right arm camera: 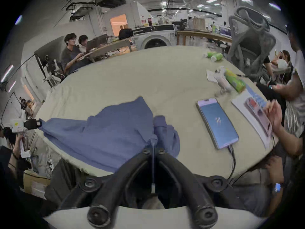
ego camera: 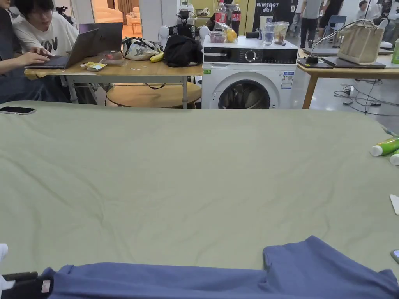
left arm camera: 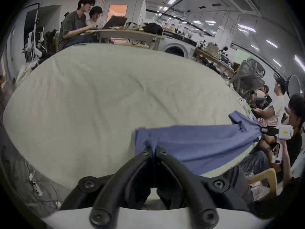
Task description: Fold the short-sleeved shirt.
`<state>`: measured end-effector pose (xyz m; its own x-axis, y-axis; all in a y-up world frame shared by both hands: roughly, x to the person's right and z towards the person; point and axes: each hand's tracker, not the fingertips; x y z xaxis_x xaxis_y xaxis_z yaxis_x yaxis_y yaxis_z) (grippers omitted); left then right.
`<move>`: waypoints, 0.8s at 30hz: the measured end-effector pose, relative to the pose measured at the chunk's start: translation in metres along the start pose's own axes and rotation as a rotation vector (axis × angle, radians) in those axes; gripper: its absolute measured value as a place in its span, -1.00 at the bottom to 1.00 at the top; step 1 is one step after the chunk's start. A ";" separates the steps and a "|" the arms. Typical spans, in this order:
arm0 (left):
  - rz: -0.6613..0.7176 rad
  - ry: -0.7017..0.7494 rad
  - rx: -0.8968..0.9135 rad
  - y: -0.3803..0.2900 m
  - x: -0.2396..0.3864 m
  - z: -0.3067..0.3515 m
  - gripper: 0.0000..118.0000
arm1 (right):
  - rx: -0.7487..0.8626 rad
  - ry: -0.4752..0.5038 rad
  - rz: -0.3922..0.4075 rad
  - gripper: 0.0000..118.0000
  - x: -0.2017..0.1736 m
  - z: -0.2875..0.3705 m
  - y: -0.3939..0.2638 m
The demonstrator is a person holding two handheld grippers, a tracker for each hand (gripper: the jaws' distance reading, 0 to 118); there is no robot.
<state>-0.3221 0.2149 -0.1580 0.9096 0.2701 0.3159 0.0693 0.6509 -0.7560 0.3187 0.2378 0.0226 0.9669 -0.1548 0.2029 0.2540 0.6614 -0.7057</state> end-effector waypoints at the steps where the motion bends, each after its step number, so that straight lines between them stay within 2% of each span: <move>1: 0.013 -0.007 -0.013 -0.004 -0.001 -0.004 -1.00 | -0.009 0.005 -0.014 -1.00 0.001 -0.004 -0.006; 3: -0.003 -0.020 -0.038 -0.008 -0.001 -0.009 -1.00 | -0.017 -0.002 -0.012 -1.00 -0.004 -0.009 -0.012; 4: -0.054 -0.019 -0.028 -0.011 0.003 -0.008 -0.81 | -0.011 -0.013 0.012 -0.95 -0.008 -0.010 -0.015; 5: -0.094 -0.011 -0.003 -0.011 0.009 -0.006 -0.47 | 0.012 -0.035 0.051 -0.76 -0.012 -0.008 -0.016; 6: -0.116 0.002 0.016 -0.010 0.015 -0.003 -0.09 | 0.039 -0.055 0.072 -0.40 -0.014 -0.007 -0.014; 7: -0.127 0.019 0.052 -0.008 0.024 0.002 0.28 | 0.072 -0.062 0.073 0.05 -0.019 -0.003 -0.012; 8: -0.140 0.032 0.108 -0.004 0.034 0.007 0.33 | 0.113 -0.066 0.077 0.14 -0.026 0.002 -0.007; 10: -0.150 0.018 0.189 0.008 0.054 0.012 0.33 | 0.178 -0.037 0.090 0.13 -0.035 0.004 0.008; 14: -0.188 -0.003 0.267 0.036 0.103 0.007 0.33 | 0.285 -0.012 0.143 0.13 -0.080 0.000 0.037; 18: -0.157 -0.024 0.328 0.055 0.134 -0.013 0.33 | 0.310 0.027 0.152 0.12 -0.125 -0.018 0.053; 19: -0.152 -0.034 0.328 0.056 0.142 -0.016 0.26 | 0.307 0.039 0.158 -0.08 -0.133 -0.022 0.055; 20: -0.149 -0.040 0.328 0.056 0.147 -0.019 0.05 | 0.304 0.055 0.165 -0.47 -0.139 -0.025 0.055; 21: -0.150 -0.055 0.319 0.056 0.151 -0.021 -0.33 | 0.299 0.074 0.171 -0.95 -0.144 -0.028 0.053; 24: -0.186 -0.114 0.299 0.045 0.158 -0.024 -0.81 | 0.316 0.056 0.183 -1.00 -0.157 -0.034 0.047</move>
<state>-0.1654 0.2696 -0.1558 0.8402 0.1936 0.5066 0.0914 0.8702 -0.4841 0.1799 0.2683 -0.0650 0.9977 -0.0470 0.0492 0.0649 0.8746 -0.4805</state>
